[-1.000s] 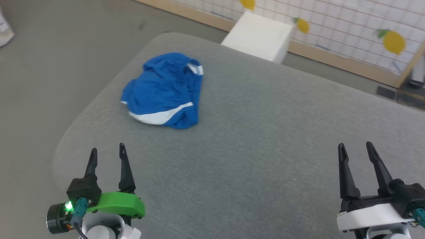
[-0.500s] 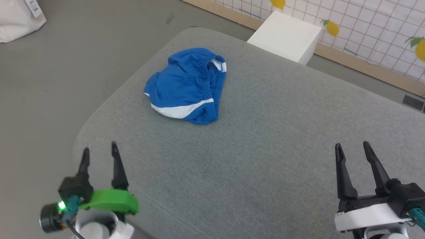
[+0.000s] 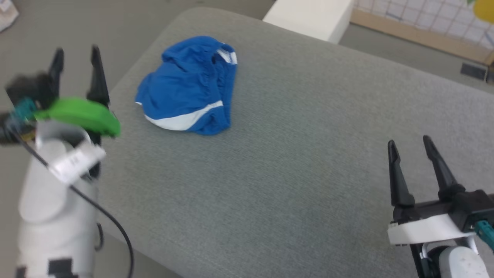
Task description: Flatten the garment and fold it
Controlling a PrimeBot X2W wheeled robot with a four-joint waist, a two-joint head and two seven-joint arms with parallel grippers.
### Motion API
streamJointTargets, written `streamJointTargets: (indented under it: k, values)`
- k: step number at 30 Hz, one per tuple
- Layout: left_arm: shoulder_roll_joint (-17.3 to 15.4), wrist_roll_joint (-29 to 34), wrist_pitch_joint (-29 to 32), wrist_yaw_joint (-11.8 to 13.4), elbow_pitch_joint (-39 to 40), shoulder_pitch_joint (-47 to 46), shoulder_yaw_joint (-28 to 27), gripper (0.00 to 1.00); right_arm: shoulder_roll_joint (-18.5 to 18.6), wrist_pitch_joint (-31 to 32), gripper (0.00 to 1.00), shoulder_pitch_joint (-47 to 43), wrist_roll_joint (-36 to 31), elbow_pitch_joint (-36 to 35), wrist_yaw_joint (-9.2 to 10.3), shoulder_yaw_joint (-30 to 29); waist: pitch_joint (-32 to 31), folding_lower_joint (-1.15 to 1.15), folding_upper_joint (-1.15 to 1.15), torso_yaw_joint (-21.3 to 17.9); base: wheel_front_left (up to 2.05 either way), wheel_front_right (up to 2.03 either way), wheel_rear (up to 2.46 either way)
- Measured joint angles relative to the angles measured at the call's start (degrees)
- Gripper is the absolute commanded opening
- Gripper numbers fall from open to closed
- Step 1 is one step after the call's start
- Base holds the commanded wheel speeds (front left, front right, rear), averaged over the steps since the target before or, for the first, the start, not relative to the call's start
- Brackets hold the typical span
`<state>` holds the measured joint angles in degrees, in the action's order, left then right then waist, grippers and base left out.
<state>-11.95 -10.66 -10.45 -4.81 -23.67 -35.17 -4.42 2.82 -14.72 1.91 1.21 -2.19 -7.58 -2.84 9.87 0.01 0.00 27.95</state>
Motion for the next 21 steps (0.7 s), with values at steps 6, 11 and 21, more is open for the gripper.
streamJointTargets:
  k: [6,11,21]
  values:
    - [-5.4,-4.9,12.7,-2.3,-8.5,-11.9,4.4,1.0,0.0,0.0,1.0,2.3,-1.2,-1.1,0.0,-1.8,4.4,0.0,0.0,-3.4,0.0,0.0,0.0]
    - [-10.6,-14.5,27.9,-2.5,-12.5,-16.9,15.5,1.0,0.0,0.0,1.0,4.3,-1.7,-1.8,0.0,-2.3,8.4,0.01,0.0,-6.3,0.0,0.0,0.0]
    - [-23.1,-33.1,50.3,-2.5,-11.8,-20.5,27.0,1.0,0.0,0.0,1.0,9.6,-2.6,-5.8,0.0,-1.2,16.5,0.0,0.0,-11.9,0.0,0.0,0.0]
